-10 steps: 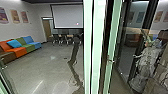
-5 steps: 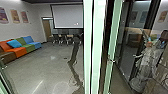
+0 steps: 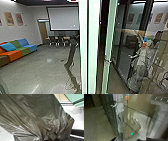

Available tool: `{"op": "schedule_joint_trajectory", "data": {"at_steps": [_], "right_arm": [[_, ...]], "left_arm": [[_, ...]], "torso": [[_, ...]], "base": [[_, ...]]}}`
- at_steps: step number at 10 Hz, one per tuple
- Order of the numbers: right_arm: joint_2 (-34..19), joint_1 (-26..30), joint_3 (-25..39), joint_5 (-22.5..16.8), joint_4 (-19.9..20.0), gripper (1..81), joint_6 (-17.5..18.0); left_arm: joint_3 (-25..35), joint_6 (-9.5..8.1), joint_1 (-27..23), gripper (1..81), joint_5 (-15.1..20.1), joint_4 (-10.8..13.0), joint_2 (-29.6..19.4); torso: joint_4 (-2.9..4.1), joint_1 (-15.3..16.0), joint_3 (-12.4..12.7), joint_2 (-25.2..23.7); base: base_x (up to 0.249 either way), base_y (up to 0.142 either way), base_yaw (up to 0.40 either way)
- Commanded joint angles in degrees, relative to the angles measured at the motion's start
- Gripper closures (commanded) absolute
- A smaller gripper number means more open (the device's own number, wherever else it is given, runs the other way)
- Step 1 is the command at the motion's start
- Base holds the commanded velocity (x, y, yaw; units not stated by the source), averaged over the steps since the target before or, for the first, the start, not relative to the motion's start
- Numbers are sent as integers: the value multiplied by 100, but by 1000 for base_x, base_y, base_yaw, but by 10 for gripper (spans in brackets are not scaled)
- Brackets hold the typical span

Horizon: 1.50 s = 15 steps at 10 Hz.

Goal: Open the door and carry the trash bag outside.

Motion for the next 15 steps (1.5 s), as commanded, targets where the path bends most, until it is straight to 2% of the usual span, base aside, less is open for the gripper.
{"op": "schedule_joint_trajectory", "data": {"at_steps": [1, 2, 8, 12, 15], "right_arm": [[-467, 1056, -478, 589, -455, 10, -200], [-484, 1064, -478, 598, -455, 10, -209], [-212, 897, -478, 589, -429, 10, -138], [-62, 923, -663, 580, -227, 10, -121], [-229, 1020, -427, 308, -105, 10, -121]], "left_arm": [[85, -7, -336, 811, 306, -48, -35], [85, -7, -328, 811, 306, -48, -35], [112, -7, -328, 811, 306, -48, -44], [147, -7, -319, 811, 297, -57, -53], [155, -7, -319, 811, 297, -57, -53]], "torso": [[4, 0, -2, 0], [-61, -5, 26, -2], [-55, -9, 24, -7], [-57, -9, 24, -7], [-57, -9, 24, -7]], "base": [[0, 0, 0], [0, 0, 0], [0, 0, 0], [0, 0, 0], [0, 0, 0]]}}
